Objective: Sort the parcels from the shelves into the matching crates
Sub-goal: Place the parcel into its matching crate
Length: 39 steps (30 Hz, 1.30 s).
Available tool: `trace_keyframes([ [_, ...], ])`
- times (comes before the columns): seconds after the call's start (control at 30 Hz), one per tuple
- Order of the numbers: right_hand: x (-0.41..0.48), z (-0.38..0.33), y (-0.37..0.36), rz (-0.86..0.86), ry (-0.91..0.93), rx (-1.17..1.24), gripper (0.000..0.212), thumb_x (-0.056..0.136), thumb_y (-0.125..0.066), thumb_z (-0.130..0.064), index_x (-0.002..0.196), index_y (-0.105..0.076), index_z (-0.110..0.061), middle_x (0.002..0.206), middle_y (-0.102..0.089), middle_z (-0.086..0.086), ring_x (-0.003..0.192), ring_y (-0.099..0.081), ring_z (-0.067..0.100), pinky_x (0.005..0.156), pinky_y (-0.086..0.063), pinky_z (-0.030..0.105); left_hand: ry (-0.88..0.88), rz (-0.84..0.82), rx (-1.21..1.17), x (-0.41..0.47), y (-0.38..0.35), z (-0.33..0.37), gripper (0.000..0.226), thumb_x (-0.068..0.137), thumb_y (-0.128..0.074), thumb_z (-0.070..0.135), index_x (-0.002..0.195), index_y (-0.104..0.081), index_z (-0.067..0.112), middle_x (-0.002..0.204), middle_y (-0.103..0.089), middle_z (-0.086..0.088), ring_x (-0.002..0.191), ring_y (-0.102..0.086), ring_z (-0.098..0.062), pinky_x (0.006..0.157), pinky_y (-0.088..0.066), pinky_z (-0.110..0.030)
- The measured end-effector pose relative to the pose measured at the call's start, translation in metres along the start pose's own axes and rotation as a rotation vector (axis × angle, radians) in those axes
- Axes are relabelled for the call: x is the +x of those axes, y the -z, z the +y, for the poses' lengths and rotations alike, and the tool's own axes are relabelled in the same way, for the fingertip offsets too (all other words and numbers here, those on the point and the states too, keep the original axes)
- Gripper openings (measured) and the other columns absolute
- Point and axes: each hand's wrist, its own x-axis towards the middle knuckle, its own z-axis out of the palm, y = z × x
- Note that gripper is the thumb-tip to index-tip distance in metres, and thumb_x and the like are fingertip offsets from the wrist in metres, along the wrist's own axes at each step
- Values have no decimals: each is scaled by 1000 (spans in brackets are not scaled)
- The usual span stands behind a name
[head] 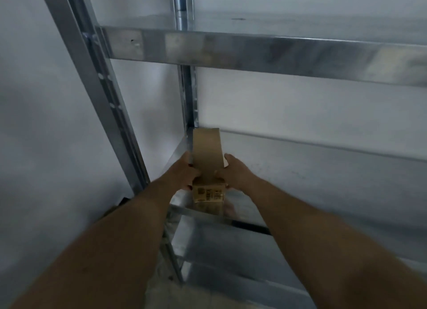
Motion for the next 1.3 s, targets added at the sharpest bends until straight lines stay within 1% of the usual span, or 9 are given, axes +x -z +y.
trace_keyframes([
  [0.17, -17, 18, 18, 108, -78, 99, 102, 80, -67, -4, 154, 1, -20, 128, -56, 18, 108, -59, 30, 82, -53, 38, -201, -96, 107, -1, -18, 15, 81, 87, -55, -9, 150, -18, 25, 125, -52, -16, 103, -55, -29, 80, -56, -43],
  [0.33, -56, 45, 50, 268, -97, 212, 82, 81, -62, 0, 148, -22, -26, 111, -61, 15, 99, -60, 30, 86, -54, 49, -278, -167, 16, -11, -63, 33, 75, 87, -55, -8, 147, -25, 26, 99, -52, -5, 98, -58, -27, 81, -55, -46],
  [0.5, -101, 71, 83, 458, -190, 498, 44, 89, -62, -37, 119, -41, -12, 125, -53, 10, 115, -54, 29, 89, -51, 48, -285, -226, -67, -23, -111, 55, 34, 93, -55, 42, 115, -47, 18, 120, -56, -5, 106, -57, -20, 88, -54, -46],
  [0.83, -199, 141, 166, 763, -286, 513, 93, 71, -27, -87, 130, -44, -16, 123, -53, 7, 108, -57, 30, 77, -54, 49, -351, -454, -42, -82, -247, 117, 63, 88, -26, 73, 132, -43, 33, 118, -57, -4, 108, -58, -25, 79, -55, -48],
  [1.0, -270, 211, 223, 855, -337, 592, 43, 93, -46, -41, 120, -48, -8, 119, -57, 15, 107, -57, 31, 86, -54, 49, -392, -542, 12, -117, -350, 146, 27, 92, -42, 39, 111, -51, 20, 113, -59, -6, 103, -58, -21, 74, -51, -35],
  [1.07, -302, 246, 247, 899, -348, 583, 45, 87, -55, -27, 127, -45, -9, 120, -59, 18, 107, -59, 33, 86, -55, 46, -458, -555, 65, -133, -399, 157, 19, 89, -51, 23, 107, -50, 19, 117, -61, -9, 102, -58, -20, 72, -47, -30],
  [1.17, -352, 293, 276, 956, -314, 508, 93, 71, -61, -16, 151, -15, -27, 127, -57, 15, 110, -59, 33, 88, -54, 48, -540, -637, 109, -163, -468, 170, 47, 84, -57, 2, 126, -45, 20, 122, -61, -10, 96, -60, -22, 80, -50, -31],
  [1.23, -384, 322, 291, 951, -298, 400, 96, 80, -59, -7, 153, -1, -32, 127, -57, 11, 110, -59, 30, 91, -52, 48, -588, -745, 189, -184, -508, 175, 83, 83, -59, -3, 149, -21, 30, 123, -57, -6, 103, -61, -25, 91, -52, -39],
  [1.3, -413, 350, 306, 942, -313, 289, 89, 83, -58, -6, 151, -9, -36, 122, -61, 13, 107, -61, 32, 94, -50, 49, -599, -867, 236, -203, -543, 178, 101, 83, -62, -6, 150, -4, 42, 117, -54, -4, 97, -62, -23, 81, -56, -36],
])
